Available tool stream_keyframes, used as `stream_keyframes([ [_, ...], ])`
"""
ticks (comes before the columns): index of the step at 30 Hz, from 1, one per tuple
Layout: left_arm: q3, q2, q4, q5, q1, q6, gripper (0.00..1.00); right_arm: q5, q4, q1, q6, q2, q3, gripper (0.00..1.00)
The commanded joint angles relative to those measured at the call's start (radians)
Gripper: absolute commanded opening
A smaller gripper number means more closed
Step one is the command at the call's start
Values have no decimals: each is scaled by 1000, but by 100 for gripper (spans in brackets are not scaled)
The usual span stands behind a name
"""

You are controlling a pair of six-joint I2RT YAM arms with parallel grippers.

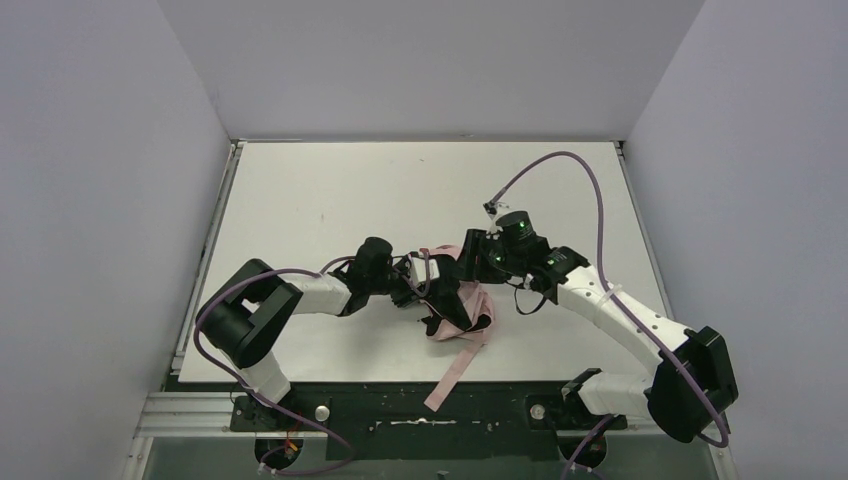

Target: Put away the umbrella

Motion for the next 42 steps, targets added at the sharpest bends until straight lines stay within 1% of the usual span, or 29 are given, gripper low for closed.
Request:
stream_keyframes([
  [1, 6, -35, 46, -8, -5, 25, 0, -78, 180, 2, 44, -12, -24, 48],
  [6, 7, -36, 39, -10, -6, 27, 0, -149, 214, 2, 34, -8, -36, 46],
  [11, 7, -36, 37, -15, -6, 29, 0, -200, 210, 2, 13, -43, -58, 54],
  [14, 8, -35, 35, -16, -6, 30, 0, -230, 197, 2, 7, -47, -72, 55],
  [20, 8, -36, 30, -20, -6, 30, 0, -304, 234, 3, 27, -57, -115, 48],
  [24, 9, -35, 28, -23, -6, 30, 0, -316, 262, 3, 42, -63, -133, 42],
  [31, 9, -36, 24, -23, -7, 30, 0, -334, 331, 10, 71, -31, -142, 42],
  [34, 9, -35, 24, -24, -7, 30, 0, -324, 313, 13, 60, -19, -142, 42],
  [36, 11, -36, 23, -24, -7, 30, 0, -290, 274, 19, 35, -20, -136, 42],
  [37, 11, -36, 23, -24, -7, 29, 0, -268, 251, 22, 17, -20, -131, 41],
  [40, 12, -35, 22, -25, -7, 31, 0, -230, 221, 25, -10, -27, -125, 31],
  [42, 13, -36, 21, -27, -7, 31, 0, -201, 209, 25, -25, -43, -123, 19],
])
